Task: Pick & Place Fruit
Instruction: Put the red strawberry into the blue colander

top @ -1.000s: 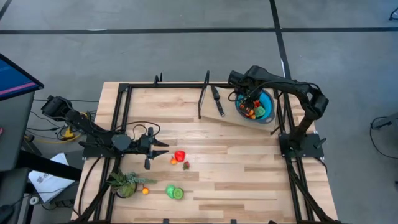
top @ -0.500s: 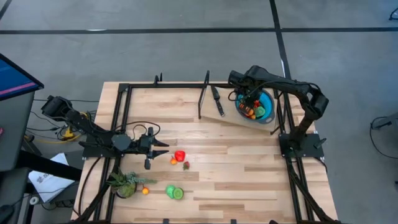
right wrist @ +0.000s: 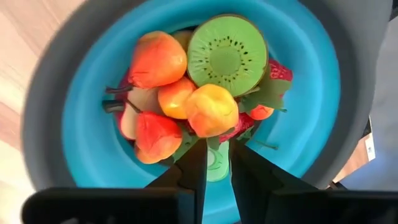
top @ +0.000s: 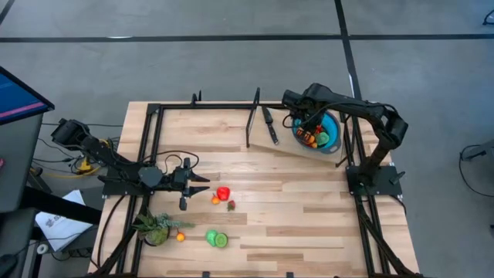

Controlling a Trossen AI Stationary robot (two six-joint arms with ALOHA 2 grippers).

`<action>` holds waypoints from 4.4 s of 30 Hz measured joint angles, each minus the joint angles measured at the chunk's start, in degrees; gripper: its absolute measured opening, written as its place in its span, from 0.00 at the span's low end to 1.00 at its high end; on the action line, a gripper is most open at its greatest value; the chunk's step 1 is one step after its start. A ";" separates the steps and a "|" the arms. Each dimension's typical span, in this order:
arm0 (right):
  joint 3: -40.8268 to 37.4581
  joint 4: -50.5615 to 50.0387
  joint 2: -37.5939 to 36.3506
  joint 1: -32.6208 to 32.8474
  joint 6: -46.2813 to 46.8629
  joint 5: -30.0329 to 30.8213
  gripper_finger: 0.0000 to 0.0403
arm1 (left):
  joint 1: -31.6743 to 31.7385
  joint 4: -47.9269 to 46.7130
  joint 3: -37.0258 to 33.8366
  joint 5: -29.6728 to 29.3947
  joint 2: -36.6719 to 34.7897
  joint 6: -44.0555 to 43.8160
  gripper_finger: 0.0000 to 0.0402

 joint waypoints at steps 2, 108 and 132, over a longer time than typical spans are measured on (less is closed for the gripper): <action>0.73 -0.15 -0.34 0.60 0.01 0.00 0.15 | 0.00 0.00 -0.01 0.00 -0.01 0.00 0.26; -17.61 95.50 13.92 45.86 14.95 -12.76 0.01 | -6.73 -4.39 -0.02 -0.48 0.01 -6.05 0.26; -17.03 103.30 17.96 44.90 9.03 -12.43 0.76 | -6.75 -4.28 -0.02 -0.46 0.01 -6.14 0.26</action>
